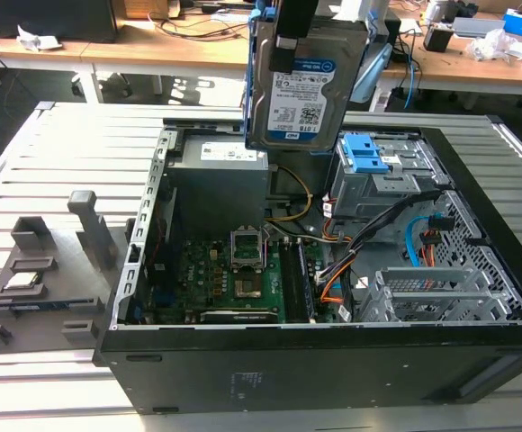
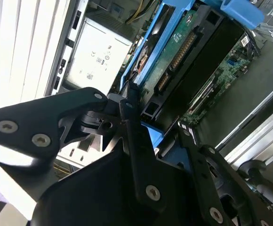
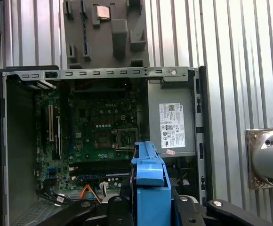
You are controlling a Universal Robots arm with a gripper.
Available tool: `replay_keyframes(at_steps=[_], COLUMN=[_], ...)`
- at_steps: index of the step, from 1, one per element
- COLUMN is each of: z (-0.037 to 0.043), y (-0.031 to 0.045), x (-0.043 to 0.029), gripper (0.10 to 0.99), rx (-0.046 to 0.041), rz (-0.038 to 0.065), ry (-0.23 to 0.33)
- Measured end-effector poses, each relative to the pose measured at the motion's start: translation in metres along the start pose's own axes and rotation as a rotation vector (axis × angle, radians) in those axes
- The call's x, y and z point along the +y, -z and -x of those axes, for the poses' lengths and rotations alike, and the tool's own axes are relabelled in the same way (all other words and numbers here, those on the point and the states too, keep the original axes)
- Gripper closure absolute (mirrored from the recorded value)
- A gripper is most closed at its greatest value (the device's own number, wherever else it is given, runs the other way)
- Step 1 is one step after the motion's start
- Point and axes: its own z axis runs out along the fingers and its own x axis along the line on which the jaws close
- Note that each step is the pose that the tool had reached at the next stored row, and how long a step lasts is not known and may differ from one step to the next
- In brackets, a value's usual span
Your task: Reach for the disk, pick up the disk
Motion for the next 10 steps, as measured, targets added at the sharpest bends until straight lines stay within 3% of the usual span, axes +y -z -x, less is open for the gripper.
replay_keyframes(at_steps=[10], z=[-0.0120], y=[0.0005], x=[-0.0006], gripper=[0.718], rx=[0.0000], rz=[0.000], ry=[0.000])
